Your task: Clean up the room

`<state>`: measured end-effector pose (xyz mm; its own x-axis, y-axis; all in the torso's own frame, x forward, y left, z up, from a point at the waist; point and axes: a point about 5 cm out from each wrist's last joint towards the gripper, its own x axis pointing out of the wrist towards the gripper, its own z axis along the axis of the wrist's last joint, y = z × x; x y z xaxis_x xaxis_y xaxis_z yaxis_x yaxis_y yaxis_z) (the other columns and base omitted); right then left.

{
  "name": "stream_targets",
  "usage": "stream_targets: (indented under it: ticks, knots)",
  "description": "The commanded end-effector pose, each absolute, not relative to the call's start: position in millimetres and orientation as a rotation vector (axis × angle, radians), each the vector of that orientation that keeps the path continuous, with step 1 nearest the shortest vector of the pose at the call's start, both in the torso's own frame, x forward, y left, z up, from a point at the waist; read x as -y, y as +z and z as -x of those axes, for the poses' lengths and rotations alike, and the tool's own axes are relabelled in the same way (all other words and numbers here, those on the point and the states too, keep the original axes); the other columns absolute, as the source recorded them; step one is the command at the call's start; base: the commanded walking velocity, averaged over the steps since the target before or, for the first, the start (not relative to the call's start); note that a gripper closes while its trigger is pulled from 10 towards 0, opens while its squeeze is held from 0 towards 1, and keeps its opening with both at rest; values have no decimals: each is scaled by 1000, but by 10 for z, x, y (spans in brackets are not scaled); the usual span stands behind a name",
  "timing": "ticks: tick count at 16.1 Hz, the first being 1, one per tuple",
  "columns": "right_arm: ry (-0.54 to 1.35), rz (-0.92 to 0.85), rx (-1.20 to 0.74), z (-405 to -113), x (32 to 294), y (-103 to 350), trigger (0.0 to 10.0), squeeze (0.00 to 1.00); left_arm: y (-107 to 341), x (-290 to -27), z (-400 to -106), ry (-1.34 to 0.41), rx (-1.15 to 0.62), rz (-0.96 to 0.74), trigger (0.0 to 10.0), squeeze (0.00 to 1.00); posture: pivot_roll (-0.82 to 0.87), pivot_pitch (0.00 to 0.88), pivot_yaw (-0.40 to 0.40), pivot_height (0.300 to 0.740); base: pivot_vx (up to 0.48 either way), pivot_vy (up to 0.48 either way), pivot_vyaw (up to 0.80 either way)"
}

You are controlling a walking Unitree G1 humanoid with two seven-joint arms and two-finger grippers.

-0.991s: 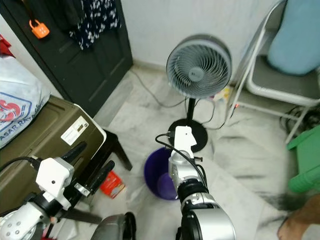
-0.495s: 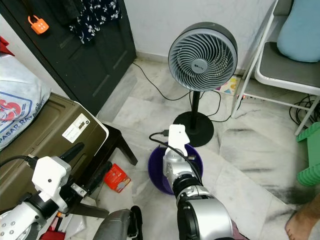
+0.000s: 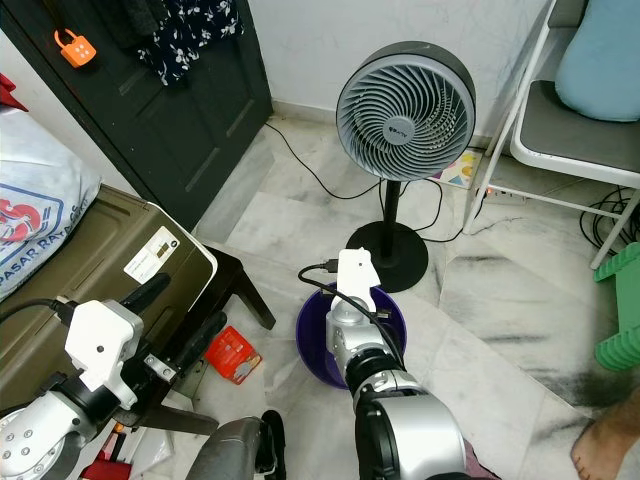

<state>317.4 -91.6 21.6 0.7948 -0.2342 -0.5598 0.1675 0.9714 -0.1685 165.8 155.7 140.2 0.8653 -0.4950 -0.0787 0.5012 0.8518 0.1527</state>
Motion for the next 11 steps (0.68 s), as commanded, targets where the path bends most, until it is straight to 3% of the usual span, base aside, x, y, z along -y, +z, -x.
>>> stream_targets:
  ticks: [1,11]
  knots:
    - [-212,114,-606,-3195,865,247,10000,1000,1405,-1589,-1642,-514,-48,-176,10000,0,157,187,124,740,0,0,0]
    - [-212,83,-586,-3229,881,275,10000,1000,1377,-1584,-1691,-499,-49,-176,10000,0,151,173,122,740,0,0,0]
